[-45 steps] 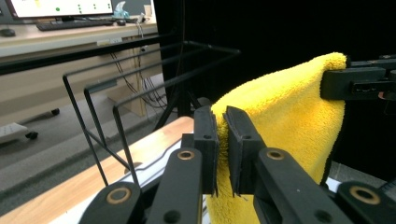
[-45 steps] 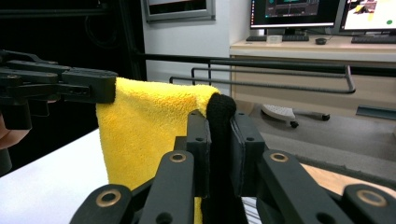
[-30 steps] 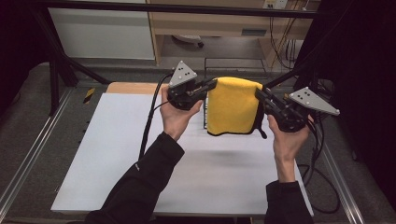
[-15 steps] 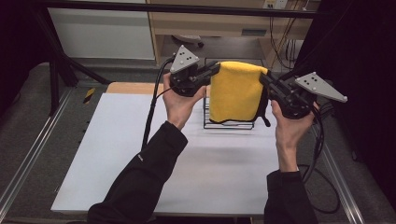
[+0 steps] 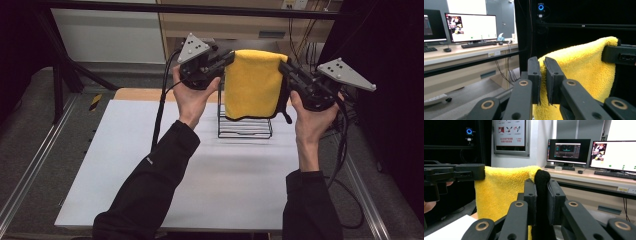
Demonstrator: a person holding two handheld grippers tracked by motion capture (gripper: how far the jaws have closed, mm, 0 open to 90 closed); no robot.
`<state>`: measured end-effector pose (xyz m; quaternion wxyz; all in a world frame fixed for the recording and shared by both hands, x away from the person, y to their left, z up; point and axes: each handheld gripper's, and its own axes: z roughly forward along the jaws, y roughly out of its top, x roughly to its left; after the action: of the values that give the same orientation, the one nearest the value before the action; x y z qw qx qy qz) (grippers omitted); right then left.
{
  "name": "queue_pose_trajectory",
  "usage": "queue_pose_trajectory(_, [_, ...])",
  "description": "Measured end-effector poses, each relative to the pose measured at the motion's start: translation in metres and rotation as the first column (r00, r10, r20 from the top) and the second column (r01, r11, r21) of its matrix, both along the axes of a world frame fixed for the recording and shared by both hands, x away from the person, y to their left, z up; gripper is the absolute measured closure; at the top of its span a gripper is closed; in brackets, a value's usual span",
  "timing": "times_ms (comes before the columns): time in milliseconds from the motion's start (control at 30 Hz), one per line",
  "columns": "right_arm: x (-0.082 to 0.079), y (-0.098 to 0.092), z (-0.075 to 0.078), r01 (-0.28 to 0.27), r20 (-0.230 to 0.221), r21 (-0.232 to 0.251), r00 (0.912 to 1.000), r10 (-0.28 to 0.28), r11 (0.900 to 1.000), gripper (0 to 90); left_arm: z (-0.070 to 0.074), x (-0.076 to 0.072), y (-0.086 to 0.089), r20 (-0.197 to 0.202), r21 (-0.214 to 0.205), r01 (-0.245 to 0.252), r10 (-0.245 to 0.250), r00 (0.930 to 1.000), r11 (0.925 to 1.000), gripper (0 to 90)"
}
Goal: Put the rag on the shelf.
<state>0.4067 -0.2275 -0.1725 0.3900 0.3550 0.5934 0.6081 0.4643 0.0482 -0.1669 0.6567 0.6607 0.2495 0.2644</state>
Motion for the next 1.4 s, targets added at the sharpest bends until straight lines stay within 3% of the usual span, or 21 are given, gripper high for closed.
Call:
queue_pose_trajectory(1000, [0.033, 0.001, 0.06, 0.029, 0.073, 0.005, 0.9969, -0.03, 0.9996, 80.3, 0.059, 0.027, -0.005, 0.061, -0.035, -0.037, 0.039, 0.9974, 0.9987, 83.5])
queue_pose_trajectory(1200, [0.047, 0.0, 0.068, 0.033, 0.076, 0.012, 0.9965, -0.034, 0.9994, 80.3, 0.069, 0.035, -0.007, 0.085, -0.007, -0.062, 0.062, 0.9945, 0.9981, 83.5])
queue_pose_trajectory(1400, [0.063, 0.002, 0.071, 0.034, 0.08, 0.012, 0.9961, -0.035, 0.9993, 80.3, 0.074, 0.05, -0.007, 0.075, -0.01, -0.087, 0.088, 0.9933, 0.9961, 83.5])
